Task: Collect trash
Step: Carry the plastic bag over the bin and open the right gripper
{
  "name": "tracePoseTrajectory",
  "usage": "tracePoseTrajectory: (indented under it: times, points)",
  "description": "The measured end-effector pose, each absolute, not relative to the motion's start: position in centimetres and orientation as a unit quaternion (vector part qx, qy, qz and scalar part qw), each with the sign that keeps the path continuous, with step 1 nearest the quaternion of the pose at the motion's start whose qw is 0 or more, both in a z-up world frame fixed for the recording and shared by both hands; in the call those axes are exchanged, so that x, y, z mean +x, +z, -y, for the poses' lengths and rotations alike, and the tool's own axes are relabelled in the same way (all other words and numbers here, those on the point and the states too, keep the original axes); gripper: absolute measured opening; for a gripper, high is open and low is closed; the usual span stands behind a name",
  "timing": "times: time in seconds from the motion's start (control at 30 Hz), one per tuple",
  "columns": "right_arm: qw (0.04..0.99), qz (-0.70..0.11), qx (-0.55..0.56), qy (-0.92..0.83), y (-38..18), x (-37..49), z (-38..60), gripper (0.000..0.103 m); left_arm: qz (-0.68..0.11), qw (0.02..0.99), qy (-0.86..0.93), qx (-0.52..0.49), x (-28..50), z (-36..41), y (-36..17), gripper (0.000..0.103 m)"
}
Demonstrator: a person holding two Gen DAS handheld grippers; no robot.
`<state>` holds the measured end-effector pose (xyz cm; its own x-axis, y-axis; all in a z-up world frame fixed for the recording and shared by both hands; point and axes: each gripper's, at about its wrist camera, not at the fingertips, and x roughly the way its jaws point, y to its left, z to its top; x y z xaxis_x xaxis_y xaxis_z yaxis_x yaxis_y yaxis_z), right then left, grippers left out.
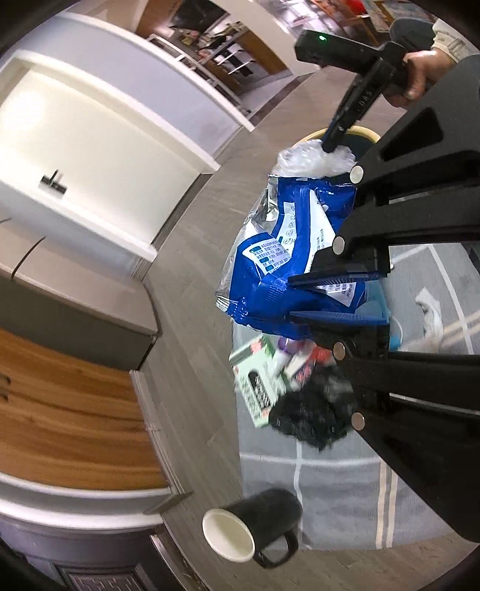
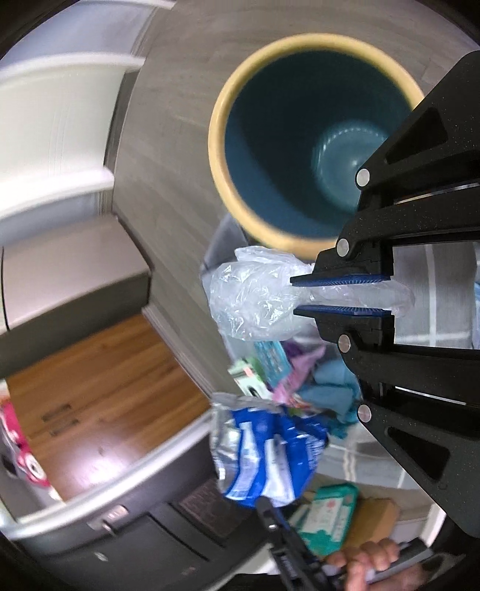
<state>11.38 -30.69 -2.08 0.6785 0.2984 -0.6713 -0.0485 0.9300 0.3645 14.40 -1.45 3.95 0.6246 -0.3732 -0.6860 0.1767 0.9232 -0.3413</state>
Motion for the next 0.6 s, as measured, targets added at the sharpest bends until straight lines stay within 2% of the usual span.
tracePoseTrajectory:
  times: [0.6]
  points:
    - [0.9,-0.374,0.225,0.009,-2.4,8.2,39.3,0.011,-0.435,0.877,-0.204,-0.025,16.5,18.4,0.3,0.012]
